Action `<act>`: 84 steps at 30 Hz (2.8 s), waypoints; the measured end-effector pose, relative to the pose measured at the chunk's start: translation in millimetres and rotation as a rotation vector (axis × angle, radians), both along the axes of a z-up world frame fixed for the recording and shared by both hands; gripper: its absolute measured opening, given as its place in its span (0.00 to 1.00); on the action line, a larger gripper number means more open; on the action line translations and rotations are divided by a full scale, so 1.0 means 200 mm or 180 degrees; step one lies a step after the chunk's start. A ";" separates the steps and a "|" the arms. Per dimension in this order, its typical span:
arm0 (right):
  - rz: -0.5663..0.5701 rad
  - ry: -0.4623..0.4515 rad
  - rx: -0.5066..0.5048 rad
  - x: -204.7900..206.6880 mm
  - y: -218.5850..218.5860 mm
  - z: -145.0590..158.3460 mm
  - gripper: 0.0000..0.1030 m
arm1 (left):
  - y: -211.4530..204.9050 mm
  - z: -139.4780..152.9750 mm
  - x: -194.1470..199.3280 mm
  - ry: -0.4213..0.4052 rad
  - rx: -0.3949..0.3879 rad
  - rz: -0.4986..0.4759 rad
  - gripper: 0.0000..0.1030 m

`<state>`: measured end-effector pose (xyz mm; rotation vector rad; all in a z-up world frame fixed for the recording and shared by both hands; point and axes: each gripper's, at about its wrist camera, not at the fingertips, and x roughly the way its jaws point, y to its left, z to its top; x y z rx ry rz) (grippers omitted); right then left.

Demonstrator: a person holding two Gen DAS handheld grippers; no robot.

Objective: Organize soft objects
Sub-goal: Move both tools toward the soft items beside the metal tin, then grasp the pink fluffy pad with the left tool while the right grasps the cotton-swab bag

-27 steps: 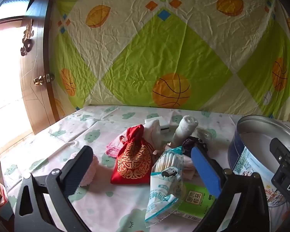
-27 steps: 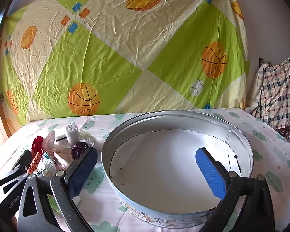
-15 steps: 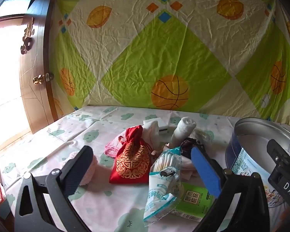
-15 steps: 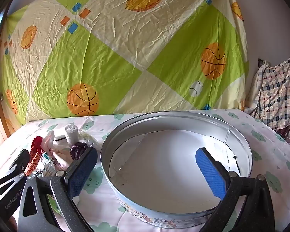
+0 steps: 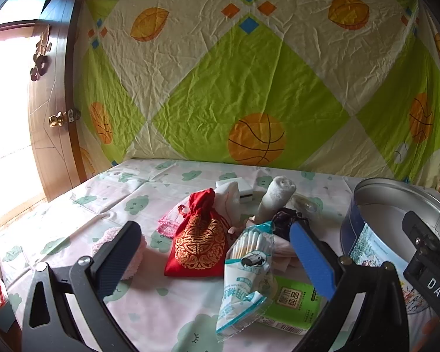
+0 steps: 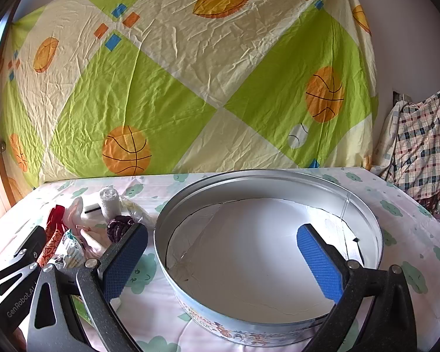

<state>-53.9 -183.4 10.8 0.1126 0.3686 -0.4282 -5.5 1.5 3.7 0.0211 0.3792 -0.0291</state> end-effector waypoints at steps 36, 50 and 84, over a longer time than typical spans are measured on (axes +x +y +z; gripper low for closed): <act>0.0075 -0.0100 -0.0087 -0.02 0.03 0.02 0.99 | 0.08 -0.03 0.01 0.0169 -0.0278 -0.0049 1.00; 0.0131 -0.0148 -0.0281 -0.03 0.09 0.02 0.99 | 0.18 -0.04 -0.01 0.0206 -0.0277 0.0036 1.00; 0.0814 0.0024 0.0094 -0.01 0.21 0.00 0.99 | 0.57 -0.09 0.03 0.0416 -0.0098 0.0355 1.00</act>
